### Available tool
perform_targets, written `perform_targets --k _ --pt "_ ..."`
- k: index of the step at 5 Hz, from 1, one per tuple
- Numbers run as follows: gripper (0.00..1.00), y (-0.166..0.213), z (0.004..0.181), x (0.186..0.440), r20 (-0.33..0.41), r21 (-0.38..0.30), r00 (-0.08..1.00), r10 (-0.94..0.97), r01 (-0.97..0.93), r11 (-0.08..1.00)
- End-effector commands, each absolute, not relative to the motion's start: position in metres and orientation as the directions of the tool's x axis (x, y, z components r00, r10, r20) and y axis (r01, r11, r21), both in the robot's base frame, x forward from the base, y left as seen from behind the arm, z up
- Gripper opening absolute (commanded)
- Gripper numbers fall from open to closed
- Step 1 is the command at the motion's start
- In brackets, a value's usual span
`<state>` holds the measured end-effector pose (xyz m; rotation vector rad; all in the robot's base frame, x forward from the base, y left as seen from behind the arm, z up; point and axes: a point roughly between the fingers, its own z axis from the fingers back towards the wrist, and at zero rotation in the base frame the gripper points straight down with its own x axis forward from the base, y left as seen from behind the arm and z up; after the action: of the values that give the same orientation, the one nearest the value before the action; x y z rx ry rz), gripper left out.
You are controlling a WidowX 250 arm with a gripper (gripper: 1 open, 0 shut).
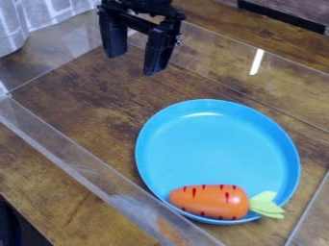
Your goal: Put the carrot in the blue tray
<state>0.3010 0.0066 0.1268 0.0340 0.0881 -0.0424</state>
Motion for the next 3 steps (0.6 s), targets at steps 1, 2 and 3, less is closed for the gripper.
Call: perform_targets --k 1,2,3 --pt "1.0 -0.0002 0.1354 0.3047 -0.051 0.038 0.997 -0.066 0.068 0.997" --pt "1.0 -0.0029 0.134 0.3042 -0.055 0.039 0.996 -0.075 0.078 0.996" --pt "1.0 0.0002 0.1358 0.3034 -0.054 0.041 0.996 -0.066 0.068 0.997"
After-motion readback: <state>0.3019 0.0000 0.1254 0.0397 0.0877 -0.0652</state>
